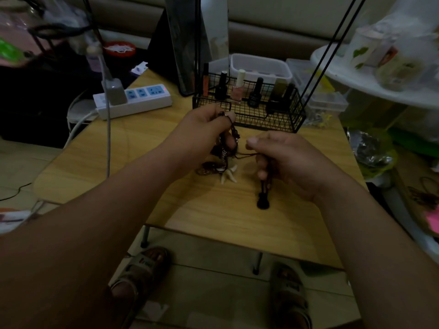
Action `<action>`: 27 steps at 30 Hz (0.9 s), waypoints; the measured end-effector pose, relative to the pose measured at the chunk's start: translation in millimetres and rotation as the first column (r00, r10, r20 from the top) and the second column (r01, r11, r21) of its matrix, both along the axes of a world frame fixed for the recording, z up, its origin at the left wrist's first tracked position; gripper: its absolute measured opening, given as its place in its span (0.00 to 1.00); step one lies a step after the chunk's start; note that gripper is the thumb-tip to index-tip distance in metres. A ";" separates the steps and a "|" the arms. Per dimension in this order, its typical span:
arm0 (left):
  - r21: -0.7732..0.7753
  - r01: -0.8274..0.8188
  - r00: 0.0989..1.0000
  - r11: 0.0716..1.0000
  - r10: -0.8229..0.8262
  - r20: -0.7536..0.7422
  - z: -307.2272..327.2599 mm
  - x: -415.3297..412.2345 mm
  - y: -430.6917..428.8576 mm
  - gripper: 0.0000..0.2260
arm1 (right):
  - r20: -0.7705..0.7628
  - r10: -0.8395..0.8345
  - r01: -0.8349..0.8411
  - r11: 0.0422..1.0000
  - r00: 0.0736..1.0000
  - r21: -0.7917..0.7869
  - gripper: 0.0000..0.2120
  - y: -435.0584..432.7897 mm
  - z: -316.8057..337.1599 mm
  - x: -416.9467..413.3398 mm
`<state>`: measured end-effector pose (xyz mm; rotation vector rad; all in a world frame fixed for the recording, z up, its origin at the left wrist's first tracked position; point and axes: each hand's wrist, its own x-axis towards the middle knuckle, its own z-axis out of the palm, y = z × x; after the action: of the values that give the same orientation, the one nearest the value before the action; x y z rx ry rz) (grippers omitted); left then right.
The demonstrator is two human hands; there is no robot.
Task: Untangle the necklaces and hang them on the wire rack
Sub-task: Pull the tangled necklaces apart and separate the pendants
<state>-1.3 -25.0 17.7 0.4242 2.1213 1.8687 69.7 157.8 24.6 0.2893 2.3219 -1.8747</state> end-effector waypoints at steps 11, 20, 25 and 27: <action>0.203 -0.203 0.952 0.958 0.144 0.270 6.0 -6.8 -6.8 0.07 | -0.176 -0.104 0.117 0.991 0.979 0.063 0.08 6.1 -4.2 -7.0; -0.110 0.099 0.986 0.989 -0.083 0.144 0.6 -6.4 -8.7 0.12 | -0.135 -0.224 0.182 0.946 0.965 -0.269 0.13 3.3 4.8 -6.7; -0.203 0.208 0.978 0.957 -0.206 0.034 -0.3 -4.1 -11.0 0.08 | -0.136 -0.258 0.198 0.918 0.957 -0.344 0.13 3.0 9.2 -5.3; -0.170 0.190 0.982 0.967 -0.187 0.029 -2.5 -6.3 -11.2 0.09 | -0.113 -0.288 0.227 0.897 0.951 -0.378 0.13 3.5 10.4 -4.8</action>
<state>-7.6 -36.2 15.3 0.5513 2.1300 1.5661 64.9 161.3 35.1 0.4279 2.0534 -2.4978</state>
